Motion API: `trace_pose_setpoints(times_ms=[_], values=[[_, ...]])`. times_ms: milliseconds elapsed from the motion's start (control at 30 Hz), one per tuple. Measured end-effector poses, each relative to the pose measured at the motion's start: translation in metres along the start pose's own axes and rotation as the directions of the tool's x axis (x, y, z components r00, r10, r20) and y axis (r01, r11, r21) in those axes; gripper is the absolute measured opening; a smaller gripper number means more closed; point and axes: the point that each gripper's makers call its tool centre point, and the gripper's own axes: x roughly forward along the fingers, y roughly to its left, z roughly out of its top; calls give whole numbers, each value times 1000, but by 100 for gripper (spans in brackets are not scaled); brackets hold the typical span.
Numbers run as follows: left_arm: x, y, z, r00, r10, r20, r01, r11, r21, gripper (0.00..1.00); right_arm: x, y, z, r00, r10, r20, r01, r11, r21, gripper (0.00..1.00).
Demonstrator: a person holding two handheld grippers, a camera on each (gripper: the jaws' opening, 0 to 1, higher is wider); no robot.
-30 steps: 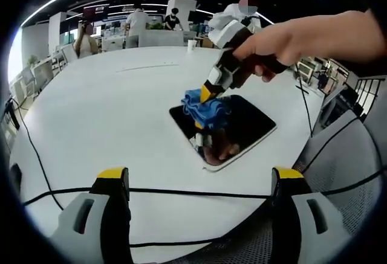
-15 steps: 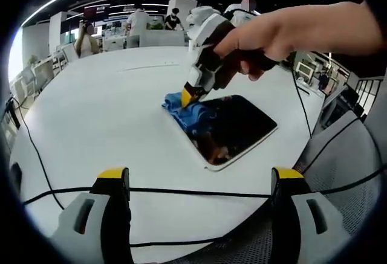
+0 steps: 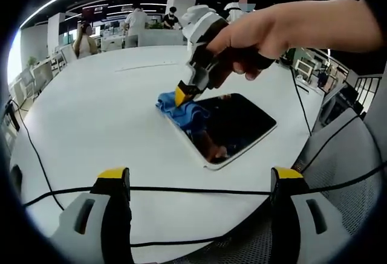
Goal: Wipe the mirror surface with the cleaning cloth until all visible marks leave the cleaned area.
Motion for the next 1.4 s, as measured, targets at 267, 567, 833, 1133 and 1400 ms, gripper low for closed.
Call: trace_pose_setpoints(times_ms=[267, 567, 833, 1133, 1400], values=[[0, -1, -1, 1000, -2, -4, 2, 1000, 3, 96, -2, 1, -4, 1000, -9, 10, 9, 1000, -30, 1], [0, 0, 0, 1000, 3, 0, -3, 1000, 6, 96, 0, 1, -12, 1000, -16, 6, 16, 999, -44, 1], [-1, 1, 1, 1000, 13, 3, -13, 1000, 7, 96, -5, 4, -24, 1000, -8, 7, 9, 999, -46, 1], [-2, 2, 2, 1000, 17, 6, -17, 1000, 8, 96, -9, 7, -35, 1000, -2, -2, 2, 998, -55, 1], [-2, 3, 2, 1000, 21, 7, -21, 1000, 8, 96, -9, 9, -40, 1000, -10, 4, 10, 997, -80, 1]])
